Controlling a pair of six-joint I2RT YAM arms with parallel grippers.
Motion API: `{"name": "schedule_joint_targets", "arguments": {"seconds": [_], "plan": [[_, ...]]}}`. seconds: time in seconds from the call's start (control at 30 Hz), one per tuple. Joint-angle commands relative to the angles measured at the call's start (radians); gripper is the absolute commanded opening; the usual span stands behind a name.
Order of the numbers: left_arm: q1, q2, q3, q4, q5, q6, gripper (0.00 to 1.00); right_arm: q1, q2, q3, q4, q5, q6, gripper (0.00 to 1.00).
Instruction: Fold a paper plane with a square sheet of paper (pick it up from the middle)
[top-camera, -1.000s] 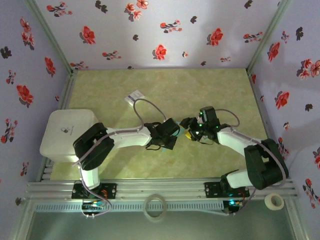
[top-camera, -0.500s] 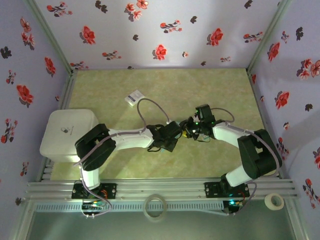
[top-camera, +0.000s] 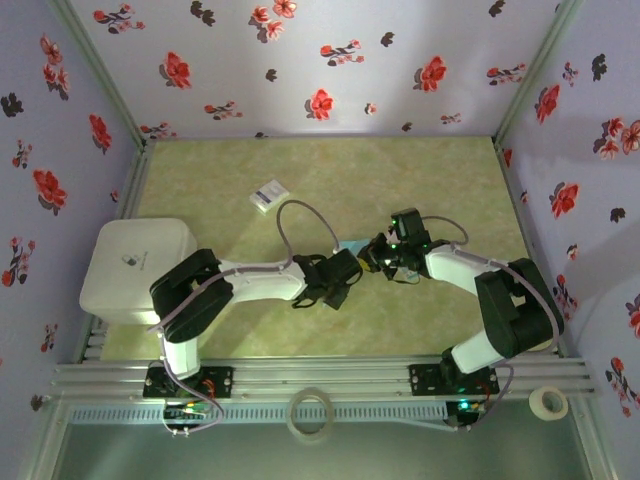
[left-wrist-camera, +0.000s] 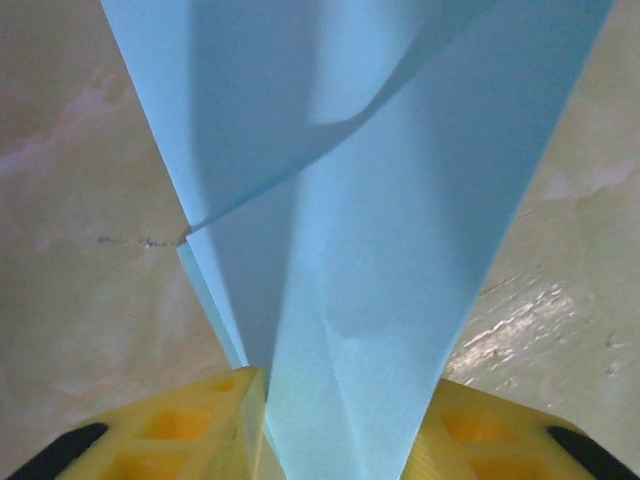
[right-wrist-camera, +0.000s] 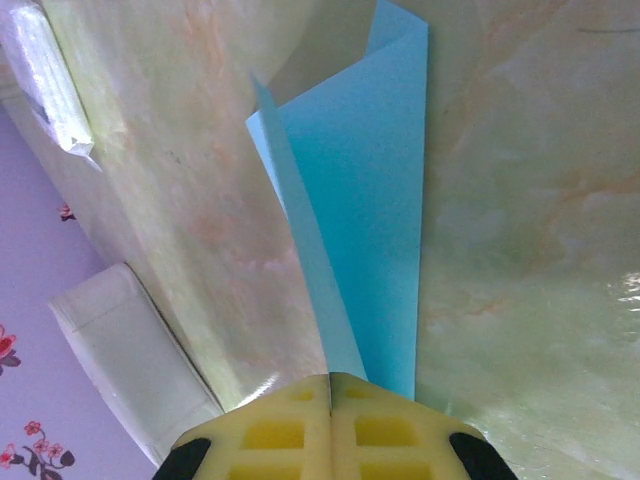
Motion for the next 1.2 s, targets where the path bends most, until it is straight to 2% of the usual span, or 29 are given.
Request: {"name": "schedule_joint_targets", "arguments": {"seconds": [0.0, 0.37, 1.17], "plan": [[-0.017, -0.046, -0.017, 0.022, -0.054, 0.03, 0.38, -0.001, -0.014, -0.025, 0.053, -0.032, 0.034, 0.0], [-0.052, -0.063, -0.012, 0.041, -0.144, 0.043, 0.37, -0.001, -0.02, -0.033, 0.067, -0.033, 0.043, 0.0], [-0.054, -0.018, -0.018, 0.028, -0.161, 0.005, 0.29, -0.001, -0.021, -0.035, 0.076, -0.035, 0.046, 0.0]]}}
